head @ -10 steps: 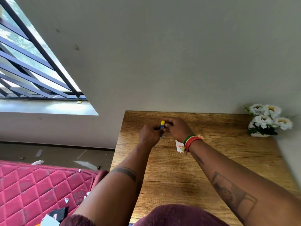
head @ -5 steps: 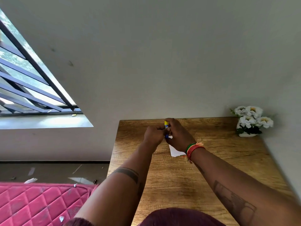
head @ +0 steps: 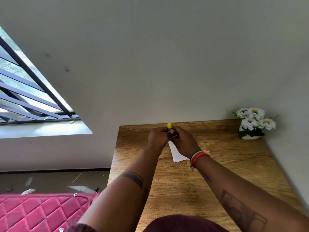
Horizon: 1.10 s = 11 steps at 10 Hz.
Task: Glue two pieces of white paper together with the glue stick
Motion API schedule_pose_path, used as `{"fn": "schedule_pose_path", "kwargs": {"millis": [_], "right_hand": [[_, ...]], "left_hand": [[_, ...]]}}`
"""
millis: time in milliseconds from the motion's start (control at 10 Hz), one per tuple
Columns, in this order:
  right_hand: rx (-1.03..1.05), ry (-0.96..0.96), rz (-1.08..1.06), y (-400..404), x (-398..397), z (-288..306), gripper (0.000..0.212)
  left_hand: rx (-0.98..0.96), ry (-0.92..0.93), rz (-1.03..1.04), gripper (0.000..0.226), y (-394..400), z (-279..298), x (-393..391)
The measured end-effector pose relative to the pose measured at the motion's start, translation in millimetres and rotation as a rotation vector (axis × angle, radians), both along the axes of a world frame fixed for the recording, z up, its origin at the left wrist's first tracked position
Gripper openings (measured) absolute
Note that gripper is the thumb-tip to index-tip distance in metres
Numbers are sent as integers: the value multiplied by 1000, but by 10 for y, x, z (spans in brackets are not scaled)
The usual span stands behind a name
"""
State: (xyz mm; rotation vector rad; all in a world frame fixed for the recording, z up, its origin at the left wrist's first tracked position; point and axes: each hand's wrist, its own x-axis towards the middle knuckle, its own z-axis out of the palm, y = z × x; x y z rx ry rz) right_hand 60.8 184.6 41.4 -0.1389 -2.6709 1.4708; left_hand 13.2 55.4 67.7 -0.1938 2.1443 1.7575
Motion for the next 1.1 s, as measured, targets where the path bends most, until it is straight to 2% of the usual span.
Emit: {"fn": "schedule_pose_path", "kwargs": {"millis": [100, 200, 300, 400, 500, 700, 900, 1000, 1100], "right_hand": [[4, -14, -99, 83, 23, -29, 29], [77, -27, -127, 208, 49, -89, 25], [90, -77, -247, 363, 83, -179, 13], [134, -120, -388, 553, 90, -297, 8], [196, -190, -446, 707, 68, -402, 8], [275, -326, -406, 872, 64, -651, 15], [319, -383, -379, 911, 96, -716, 20], [253, -393, -378, 927, 117, -666, 39], [272, -307, -404, 877, 156, -561, 71]], "left_hand": [[-31, -7, -86, 26, 80, -47, 48], [-107, 57, -201, 21, 190, -116, 48], [-240, 71, -335, 29, 313, -200, 39], [-335, 100, -437, 47, 436, -318, 20], [-324, 89, -476, 50, 539, -402, 6], [-407, 78, -525, 51, 614, -531, -77], [-475, 112, -543, 50, 517, -592, -108], [-493, 142, -566, 48, 500, -581, -108], [-485, 210, -532, 45, 531, -497, -151]]}}
